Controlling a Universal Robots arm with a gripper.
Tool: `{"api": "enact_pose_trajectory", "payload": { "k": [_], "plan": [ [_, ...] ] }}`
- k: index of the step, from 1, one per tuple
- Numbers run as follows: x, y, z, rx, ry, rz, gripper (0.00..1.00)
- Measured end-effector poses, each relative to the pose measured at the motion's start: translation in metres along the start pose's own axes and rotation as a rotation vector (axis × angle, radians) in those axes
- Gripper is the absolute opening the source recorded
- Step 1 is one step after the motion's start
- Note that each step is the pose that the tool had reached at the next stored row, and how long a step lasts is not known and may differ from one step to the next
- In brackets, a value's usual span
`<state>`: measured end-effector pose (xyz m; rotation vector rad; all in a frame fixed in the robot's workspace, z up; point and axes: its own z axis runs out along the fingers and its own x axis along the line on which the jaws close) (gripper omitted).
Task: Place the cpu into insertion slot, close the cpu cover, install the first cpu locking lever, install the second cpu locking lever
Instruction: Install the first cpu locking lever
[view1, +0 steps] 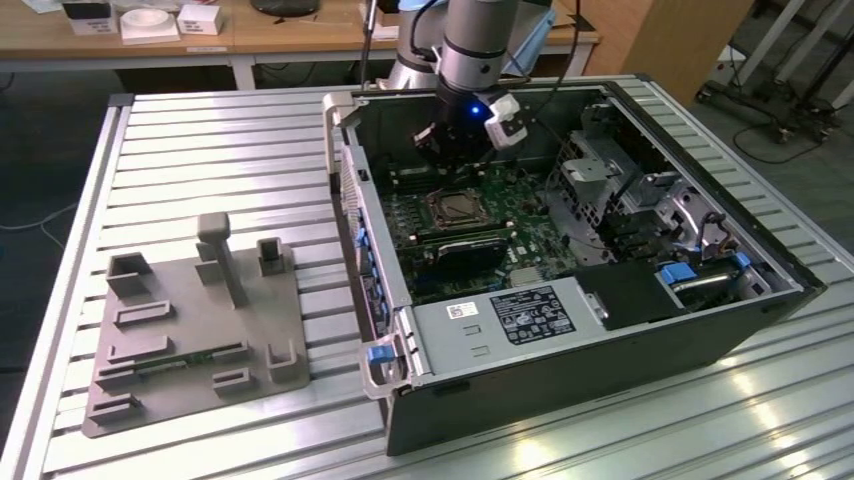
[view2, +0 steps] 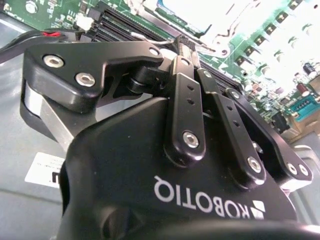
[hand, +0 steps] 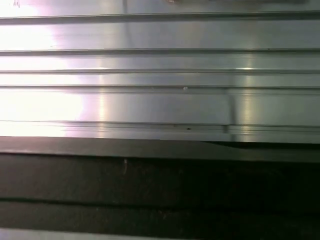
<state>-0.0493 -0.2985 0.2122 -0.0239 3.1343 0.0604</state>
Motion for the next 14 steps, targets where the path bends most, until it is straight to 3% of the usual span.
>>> {"api": "enact_pose_trajectory", "payload": {
  "k": [7,14],
  "plan": [
    [-0.0022,0.0010,0.0079,0.0001,0.0001,0.000,0.10],
    [-0.0086,0.0014,0.0101,0.0001,0.0001,0.000,0.10]
  ]
}}
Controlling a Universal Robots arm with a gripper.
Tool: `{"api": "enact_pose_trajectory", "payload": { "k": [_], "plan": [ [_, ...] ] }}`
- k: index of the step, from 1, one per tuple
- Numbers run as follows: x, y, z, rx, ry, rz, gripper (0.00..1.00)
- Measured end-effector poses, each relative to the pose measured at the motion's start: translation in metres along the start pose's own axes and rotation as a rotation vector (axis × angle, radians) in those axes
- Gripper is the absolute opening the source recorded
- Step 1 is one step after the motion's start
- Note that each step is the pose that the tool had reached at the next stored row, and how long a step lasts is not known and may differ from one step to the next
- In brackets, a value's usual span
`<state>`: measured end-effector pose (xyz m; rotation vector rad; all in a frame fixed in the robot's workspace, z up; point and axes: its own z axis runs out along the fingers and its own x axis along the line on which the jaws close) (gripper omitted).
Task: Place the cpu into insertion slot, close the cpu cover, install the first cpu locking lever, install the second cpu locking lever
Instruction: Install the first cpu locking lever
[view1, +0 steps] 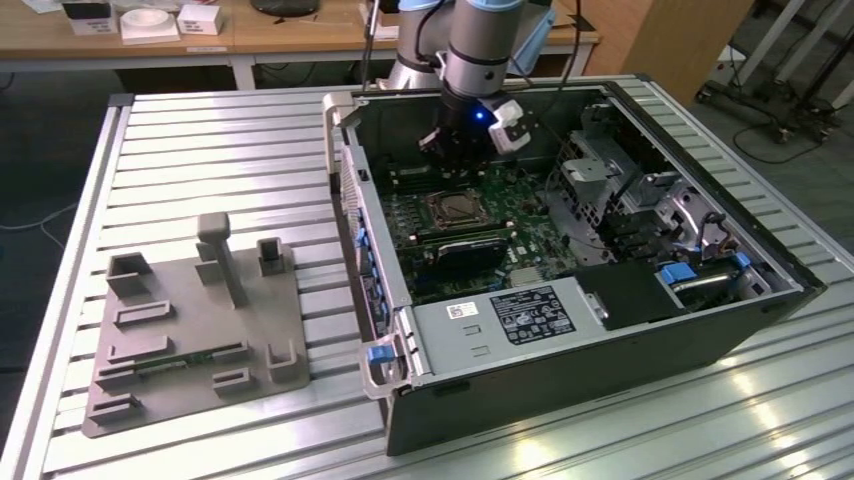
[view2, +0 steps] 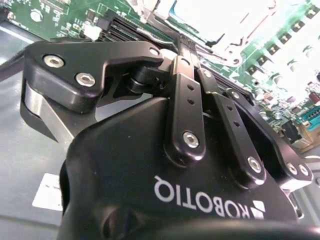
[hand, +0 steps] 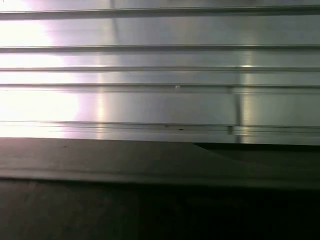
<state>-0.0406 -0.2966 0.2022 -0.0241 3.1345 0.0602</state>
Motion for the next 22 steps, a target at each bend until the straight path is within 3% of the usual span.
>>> {"api": "enact_pose_trajectory", "payload": {
  "k": [22],
  "plan": [
    [-0.0106,0.0029,0.0024,-0.0001,0.0001,-0.003,0.10]
  ]
}}
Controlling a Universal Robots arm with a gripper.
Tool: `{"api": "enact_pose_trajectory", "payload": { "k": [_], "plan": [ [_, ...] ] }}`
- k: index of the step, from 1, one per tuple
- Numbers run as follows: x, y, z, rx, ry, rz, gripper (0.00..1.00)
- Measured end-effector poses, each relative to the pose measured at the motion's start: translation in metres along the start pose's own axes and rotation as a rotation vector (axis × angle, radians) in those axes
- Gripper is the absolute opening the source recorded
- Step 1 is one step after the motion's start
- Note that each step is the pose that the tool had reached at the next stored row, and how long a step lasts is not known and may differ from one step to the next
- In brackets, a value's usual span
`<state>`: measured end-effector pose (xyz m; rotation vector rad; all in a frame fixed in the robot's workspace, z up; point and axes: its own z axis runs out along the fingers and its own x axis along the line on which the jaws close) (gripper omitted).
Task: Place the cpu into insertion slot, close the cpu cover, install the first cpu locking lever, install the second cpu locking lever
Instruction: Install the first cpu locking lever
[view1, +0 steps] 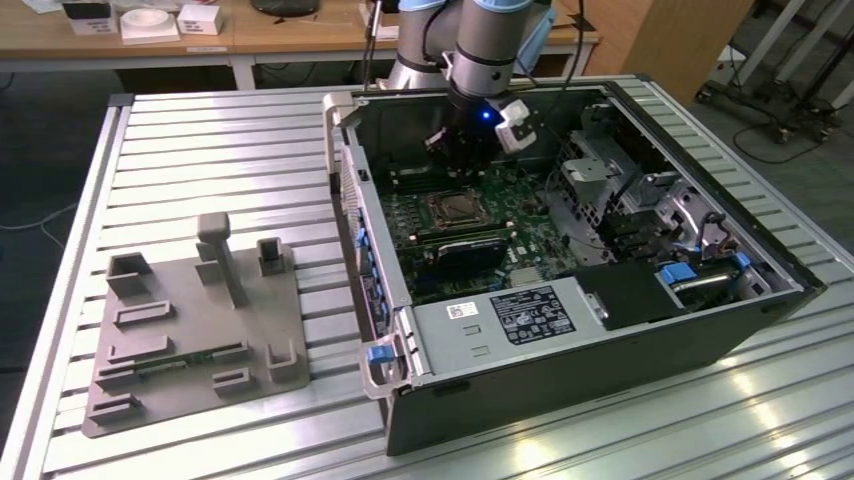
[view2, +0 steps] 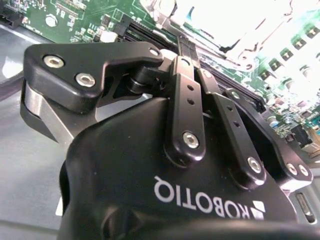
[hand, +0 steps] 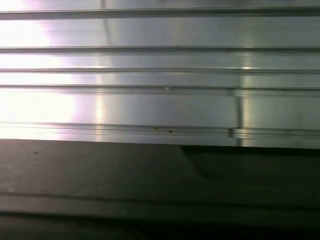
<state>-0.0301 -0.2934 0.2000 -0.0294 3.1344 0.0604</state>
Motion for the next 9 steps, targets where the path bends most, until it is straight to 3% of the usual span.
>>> {"api": "enact_pose_trajectory", "payload": {
  "k": [9],
  "plan": [
    [-0.0081,0.0002,0.0001,-0.0001,-0.0001,0.000,0.10]
  ]
}}
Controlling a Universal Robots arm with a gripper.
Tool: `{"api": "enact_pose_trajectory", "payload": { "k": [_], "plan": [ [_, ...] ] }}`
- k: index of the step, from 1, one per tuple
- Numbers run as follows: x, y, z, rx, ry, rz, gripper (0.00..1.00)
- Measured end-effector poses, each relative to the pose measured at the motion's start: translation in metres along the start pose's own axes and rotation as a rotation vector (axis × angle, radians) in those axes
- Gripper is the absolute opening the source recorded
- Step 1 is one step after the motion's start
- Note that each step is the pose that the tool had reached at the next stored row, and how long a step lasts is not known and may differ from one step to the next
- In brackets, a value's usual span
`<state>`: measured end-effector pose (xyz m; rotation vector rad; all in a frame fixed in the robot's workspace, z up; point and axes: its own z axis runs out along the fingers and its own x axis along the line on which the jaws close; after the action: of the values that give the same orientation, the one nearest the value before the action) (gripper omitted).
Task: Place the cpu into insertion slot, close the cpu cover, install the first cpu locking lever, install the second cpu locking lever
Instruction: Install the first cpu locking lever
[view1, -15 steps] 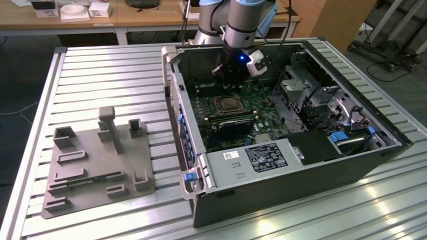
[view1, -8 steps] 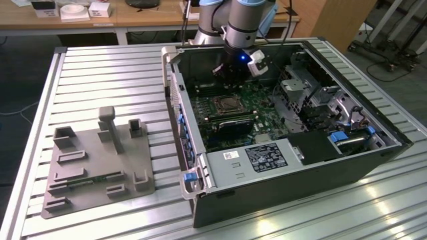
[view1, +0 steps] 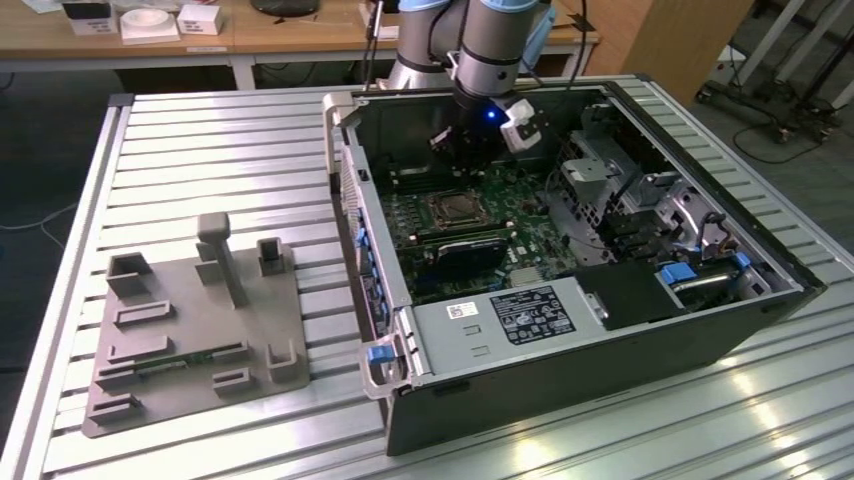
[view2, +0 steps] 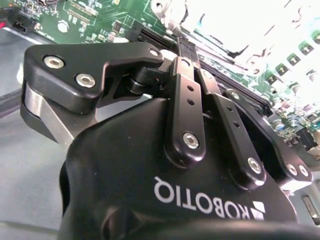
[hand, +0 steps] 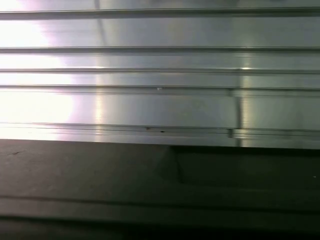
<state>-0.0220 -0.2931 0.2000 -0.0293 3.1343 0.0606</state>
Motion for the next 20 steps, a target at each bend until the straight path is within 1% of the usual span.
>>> {"api": "enact_pose_trajectory", "payload": {
  "k": [3,12,20],
  "plan": [
    [-0.0019,0.0000,0.0000,0.0001,0.0001,0.000,0.10],
    [-0.0019,0.0000,-0.0007,0.0012,0.0001,0.000,0.10],
    [-0.0019,-0.0011,-0.0004,0.0126,0.0003,0.000,0.10]
  ]
}}
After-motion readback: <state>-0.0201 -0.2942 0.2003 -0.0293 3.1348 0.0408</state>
